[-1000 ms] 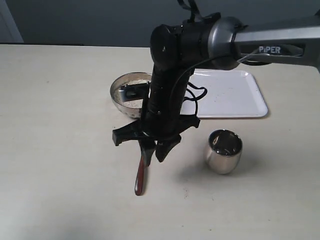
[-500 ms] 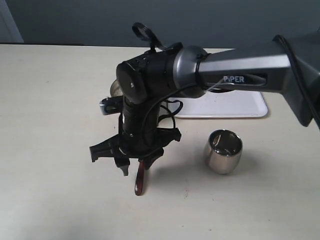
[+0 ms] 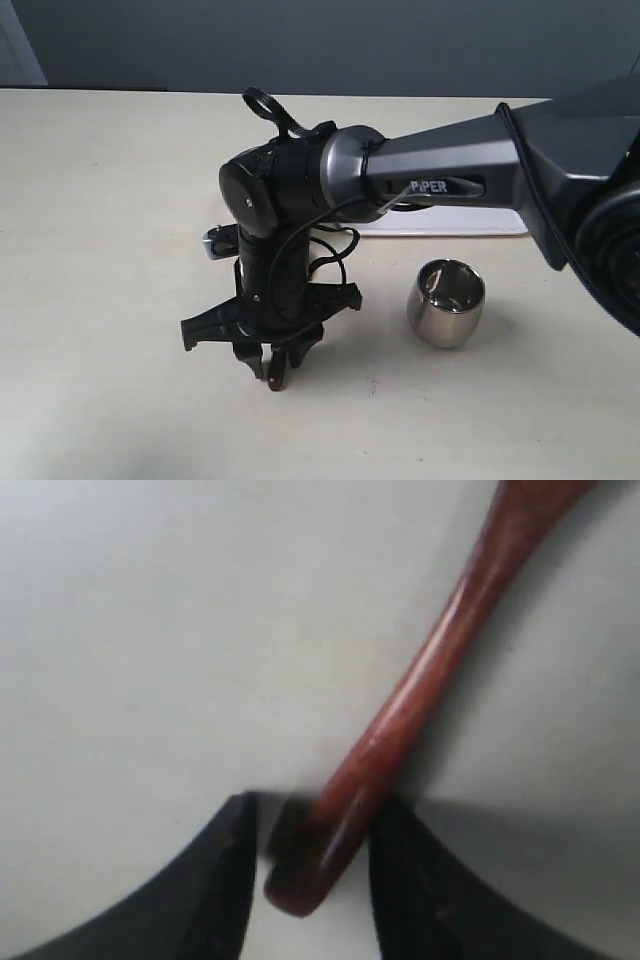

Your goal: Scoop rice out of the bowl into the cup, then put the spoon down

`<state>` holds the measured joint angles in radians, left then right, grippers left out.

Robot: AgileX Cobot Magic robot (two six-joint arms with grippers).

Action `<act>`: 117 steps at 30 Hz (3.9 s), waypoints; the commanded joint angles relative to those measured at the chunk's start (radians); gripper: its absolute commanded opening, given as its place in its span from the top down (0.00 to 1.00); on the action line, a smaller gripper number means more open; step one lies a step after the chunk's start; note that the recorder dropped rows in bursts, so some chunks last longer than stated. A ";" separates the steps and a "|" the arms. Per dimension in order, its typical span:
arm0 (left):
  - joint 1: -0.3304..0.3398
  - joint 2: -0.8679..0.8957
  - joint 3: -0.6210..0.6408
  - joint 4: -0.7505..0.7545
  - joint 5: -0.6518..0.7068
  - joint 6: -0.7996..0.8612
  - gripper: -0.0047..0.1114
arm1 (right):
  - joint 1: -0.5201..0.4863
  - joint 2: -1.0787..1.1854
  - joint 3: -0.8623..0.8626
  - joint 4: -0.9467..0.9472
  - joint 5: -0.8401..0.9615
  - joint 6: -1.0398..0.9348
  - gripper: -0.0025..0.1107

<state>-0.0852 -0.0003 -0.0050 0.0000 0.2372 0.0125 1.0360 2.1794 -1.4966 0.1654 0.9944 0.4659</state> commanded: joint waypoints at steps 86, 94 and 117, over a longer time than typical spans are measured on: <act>-0.007 0.000 0.005 0.000 -0.005 -0.003 0.96 | -0.117 0.129 -0.242 -1.199 0.085 -1.030 0.98; -0.007 0.000 0.005 0.000 -0.005 -0.003 0.96 | -0.117 0.129 -0.327 -1.047 0.113 -1.106 0.98; -0.007 0.000 0.005 0.000 -0.005 -0.003 0.96 | -0.169 0.129 -0.345 -0.865 0.227 -1.153 0.98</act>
<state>-0.0852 -0.0003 -0.0050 0.0000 0.2372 0.0125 0.8769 2.3214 -1.8372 -0.7235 1.2079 -0.6771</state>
